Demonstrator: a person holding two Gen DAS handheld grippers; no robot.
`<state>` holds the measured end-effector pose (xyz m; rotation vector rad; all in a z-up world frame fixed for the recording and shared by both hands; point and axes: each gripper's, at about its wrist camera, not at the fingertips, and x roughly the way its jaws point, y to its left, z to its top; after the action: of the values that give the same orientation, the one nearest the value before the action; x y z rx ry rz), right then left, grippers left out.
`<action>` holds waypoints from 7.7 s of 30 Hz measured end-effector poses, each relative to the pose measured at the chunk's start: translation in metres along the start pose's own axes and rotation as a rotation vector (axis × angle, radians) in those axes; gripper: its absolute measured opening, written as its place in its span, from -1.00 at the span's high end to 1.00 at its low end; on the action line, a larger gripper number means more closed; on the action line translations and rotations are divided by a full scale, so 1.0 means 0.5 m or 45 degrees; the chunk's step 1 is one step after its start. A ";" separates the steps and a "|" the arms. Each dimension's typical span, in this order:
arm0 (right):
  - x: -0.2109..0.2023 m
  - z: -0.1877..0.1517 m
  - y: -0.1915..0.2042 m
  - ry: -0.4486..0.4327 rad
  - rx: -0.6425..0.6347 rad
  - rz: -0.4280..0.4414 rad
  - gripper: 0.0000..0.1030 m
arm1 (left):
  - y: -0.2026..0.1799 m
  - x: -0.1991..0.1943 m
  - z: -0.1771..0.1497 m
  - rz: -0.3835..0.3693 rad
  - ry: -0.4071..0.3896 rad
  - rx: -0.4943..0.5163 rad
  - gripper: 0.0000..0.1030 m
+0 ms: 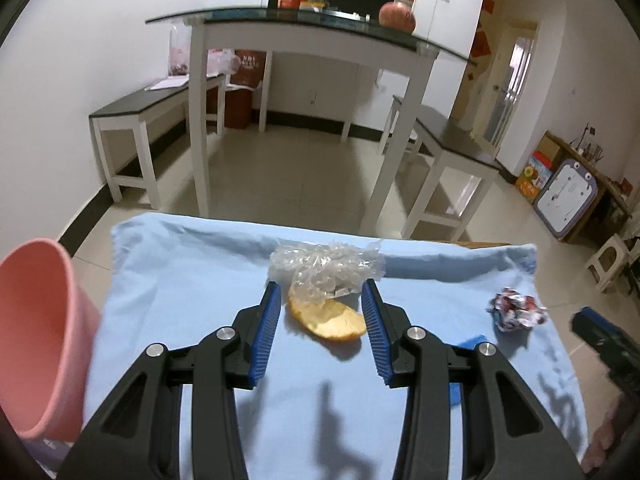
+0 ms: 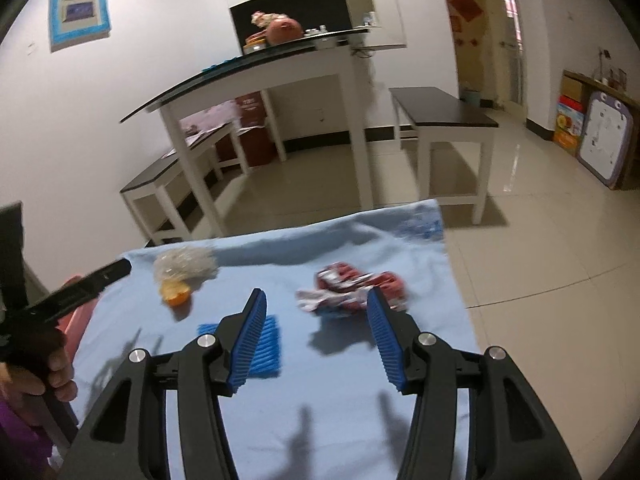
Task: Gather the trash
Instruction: 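Move both grippers back over the cloth toward the remaining trash, then grasp the crumpled clear bag with the left gripper while the right gripper grasps the red-white wrapper, then carry the clear bag and red-white wrapper over the pink bucket and release, then return both grippers to the cloth toward the orange peel and blue mesh, then grasp the orange peel with the left gripper while the right gripper grasps the blue foam mesh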
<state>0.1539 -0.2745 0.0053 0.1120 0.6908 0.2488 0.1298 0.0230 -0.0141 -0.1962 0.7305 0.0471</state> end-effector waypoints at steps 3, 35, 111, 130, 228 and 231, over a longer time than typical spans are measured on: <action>0.013 0.006 -0.025 -0.003 0.032 -0.002 -0.07 | -0.005 0.042 0.005 0.024 0.019 0.012 0.18; 0.137 -0.011 -0.054 0.185 0.078 0.046 0.64 | -0.012 -0.019 -0.018 -0.003 -0.086 0.061 0.80; 0.061 -0.071 0.755 0.104 -0.584 0.530 0.71 | 0.429 -0.379 -0.147 0.358 -0.302 -0.344 0.81; 0.167 -0.119 0.846 0.228 -0.649 0.568 0.54 | 0.510 -0.336 -0.157 0.392 -0.226 -0.403 0.54; 0.046 -0.049 0.189 0.123 -0.162 0.211 0.90 | 0.009 -0.145 -0.045 0.113 -0.139 0.069 0.92; 0.025 -0.044 0.211 0.094 -0.177 0.217 0.90 | 0.019 -0.178 -0.044 0.108 -0.167 0.056 0.92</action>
<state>0.1290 -0.1688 -0.0001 0.0287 0.7360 0.4650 0.0480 0.0305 0.0275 -0.1186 0.6084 0.1234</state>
